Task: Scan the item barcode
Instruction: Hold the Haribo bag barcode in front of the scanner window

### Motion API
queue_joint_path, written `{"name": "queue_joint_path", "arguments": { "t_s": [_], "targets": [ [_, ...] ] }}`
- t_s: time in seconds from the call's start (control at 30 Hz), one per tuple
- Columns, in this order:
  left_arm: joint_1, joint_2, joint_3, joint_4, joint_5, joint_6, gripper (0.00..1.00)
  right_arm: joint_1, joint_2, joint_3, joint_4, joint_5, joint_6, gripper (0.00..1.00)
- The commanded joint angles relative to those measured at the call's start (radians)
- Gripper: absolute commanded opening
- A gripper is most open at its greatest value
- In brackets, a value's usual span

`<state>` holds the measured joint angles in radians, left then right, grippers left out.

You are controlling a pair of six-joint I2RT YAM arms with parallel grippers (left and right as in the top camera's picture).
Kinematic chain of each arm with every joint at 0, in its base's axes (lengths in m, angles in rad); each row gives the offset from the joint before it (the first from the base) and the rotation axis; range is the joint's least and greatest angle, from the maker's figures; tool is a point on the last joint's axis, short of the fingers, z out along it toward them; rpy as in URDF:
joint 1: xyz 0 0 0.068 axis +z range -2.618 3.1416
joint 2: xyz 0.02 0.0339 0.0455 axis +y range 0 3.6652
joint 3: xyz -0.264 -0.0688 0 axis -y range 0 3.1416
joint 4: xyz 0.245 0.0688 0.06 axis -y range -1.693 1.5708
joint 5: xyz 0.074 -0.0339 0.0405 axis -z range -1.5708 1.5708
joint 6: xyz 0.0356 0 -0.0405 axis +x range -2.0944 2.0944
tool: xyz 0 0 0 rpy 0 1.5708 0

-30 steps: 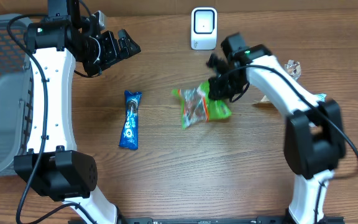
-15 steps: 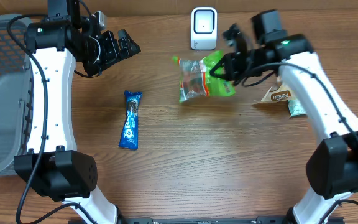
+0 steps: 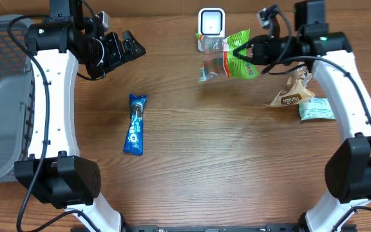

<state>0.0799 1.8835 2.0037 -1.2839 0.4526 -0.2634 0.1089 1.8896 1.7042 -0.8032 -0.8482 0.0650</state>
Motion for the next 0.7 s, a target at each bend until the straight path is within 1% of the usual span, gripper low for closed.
{"name": "queue_joint_path", "arguments": {
  "t_s": [0.0, 0.03, 0.07, 0.13, 0.2, 0.23, 0.27, 0.3, 0.33, 0.37, 0.4, 0.5, 0.63, 0.67],
  "targets": [
    [-0.006, 0.001, 0.024, 0.001, 0.008, -0.014, 1.00, 0.099, -0.036, 0.054, 0.053, 0.549, 0.071, 0.04],
    [-0.006, 0.001, 0.024, 0.001, 0.008, -0.013, 1.00, 0.117, -0.036, 0.054, 0.067, 0.640, 0.071, 0.04],
    [-0.006, 0.001, 0.024, 0.001, 0.008, -0.014, 1.00, 0.151, -0.035, 0.054, 0.093, 0.787, 0.070, 0.04],
    [-0.006, 0.001, 0.024, 0.001, 0.008, -0.014, 1.00, 0.198, -0.032, 0.054, 0.146, 0.971, 0.056, 0.04],
    [-0.006, 0.001, 0.024, 0.001, 0.008, -0.014, 1.00, 0.243, -0.030, 0.054, 0.216, 1.110, -0.004, 0.04],
    [-0.006, 0.001, 0.024, 0.001, 0.008, -0.014, 1.00, 0.274, -0.024, 0.053, 0.284, 1.202, -0.067, 0.04],
    [-0.006, 0.001, 0.024, 0.001, 0.008, -0.013, 1.00, 0.289, -0.018, 0.053, 0.323, 1.236, -0.103, 0.04],
    [-0.006, 0.001, 0.024, 0.001, 0.008, -0.013, 1.00, 0.310, -0.006, 0.052, 0.409, 1.283, -0.180, 0.04],
    [-0.006, 0.001, 0.024, 0.001, 0.008, -0.014, 1.00, 0.317, 0.004, 0.052, 0.459, 1.301, -0.212, 0.04],
    [-0.006, 0.001, 0.024, 0.001, 0.008, -0.014, 1.00, 0.322, 0.027, 0.051, 0.550, 1.333, -0.254, 0.04],
    [-0.006, 0.001, 0.024, 0.001, 0.008, -0.013, 1.00, 0.323, 0.059, 0.051, 0.635, 1.345, -0.325, 0.04],
    [-0.006, 0.001, 0.024, 0.001, 0.008, -0.014, 1.00, 0.324, 0.116, 0.051, 0.750, 1.345, -0.478, 0.04],
    [-0.006, 0.001, 0.024, 0.001, 0.008, -0.013, 1.00, 0.328, 0.219, 0.051, 0.914, 1.345, -0.777, 0.04],
    [-0.006, 0.001, 0.024, 0.001, 0.008, -0.014, 1.00, 0.329, 0.237, 0.051, 0.945, 1.346, -0.817, 0.04]
  ]
}}
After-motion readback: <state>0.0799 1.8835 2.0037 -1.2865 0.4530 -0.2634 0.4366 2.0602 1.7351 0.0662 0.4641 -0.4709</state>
